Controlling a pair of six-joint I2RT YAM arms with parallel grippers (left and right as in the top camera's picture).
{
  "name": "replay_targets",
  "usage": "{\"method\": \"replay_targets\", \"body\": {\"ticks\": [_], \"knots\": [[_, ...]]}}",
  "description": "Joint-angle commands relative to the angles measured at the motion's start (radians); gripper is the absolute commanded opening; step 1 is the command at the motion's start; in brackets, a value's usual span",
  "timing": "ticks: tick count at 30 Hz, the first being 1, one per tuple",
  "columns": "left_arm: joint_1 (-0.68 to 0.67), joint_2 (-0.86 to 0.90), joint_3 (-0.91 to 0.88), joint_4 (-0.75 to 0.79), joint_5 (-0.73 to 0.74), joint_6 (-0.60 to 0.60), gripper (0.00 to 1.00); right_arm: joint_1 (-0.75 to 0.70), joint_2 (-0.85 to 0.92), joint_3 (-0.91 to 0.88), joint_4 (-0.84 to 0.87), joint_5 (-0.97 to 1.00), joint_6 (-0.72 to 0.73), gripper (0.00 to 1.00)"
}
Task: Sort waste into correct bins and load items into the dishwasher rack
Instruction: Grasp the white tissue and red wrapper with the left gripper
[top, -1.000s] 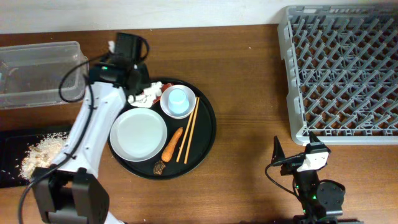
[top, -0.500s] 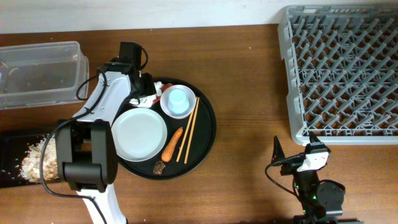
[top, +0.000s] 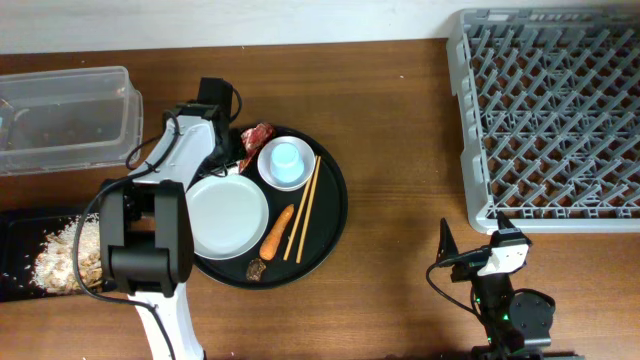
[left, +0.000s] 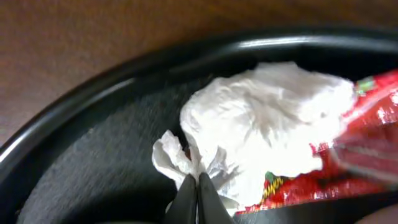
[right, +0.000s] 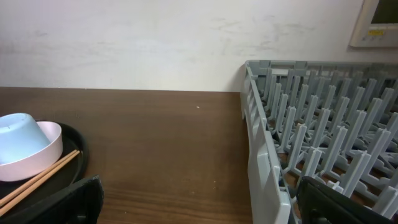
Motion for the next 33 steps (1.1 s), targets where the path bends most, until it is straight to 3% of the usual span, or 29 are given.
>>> {"method": "replay_targets", "body": {"ticks": [1, 8, 16, 29, 31, 33], "knots": [[0.001, -0.065, 0.085, -0.043, -0.009, -0.001, 0.01, -0.006, -0.006, -0.016, 0.003, 0.009, -0.006, 0.98], [0.022, -0.277, 0.124, -0.078, -0.035, -0.002, 0.01, -0.006, -0.006, -0.016, 0.003, 0.009, -0.006, 0.99], [0.031, -0.292, 0.124, -0.127, -0.045, -0.001, 0.01, -0.006, -0.006, -0.016, 0.003, 0.009, -0.006, 0.98], [0.345, -0.241, 0.173, 0.398, -0.181, 0.008, 0.01, -0.006, -0.006, -0.016, 0.003, 0.009, -0.006, 0.98], [0.381, -0.178, 0.173, 0.501, -0.181, 0.125, 0.03, -0.006, -0.006, -0.016, 0.003, 0.009, -0.006, 0.98], [0.406, -0.129, 0.173, 0.547, -0.182, 0.231, 0.15, -0.006, -0.006, -0.016, 0.003, 0.009, -0.006, 0.98]]}}
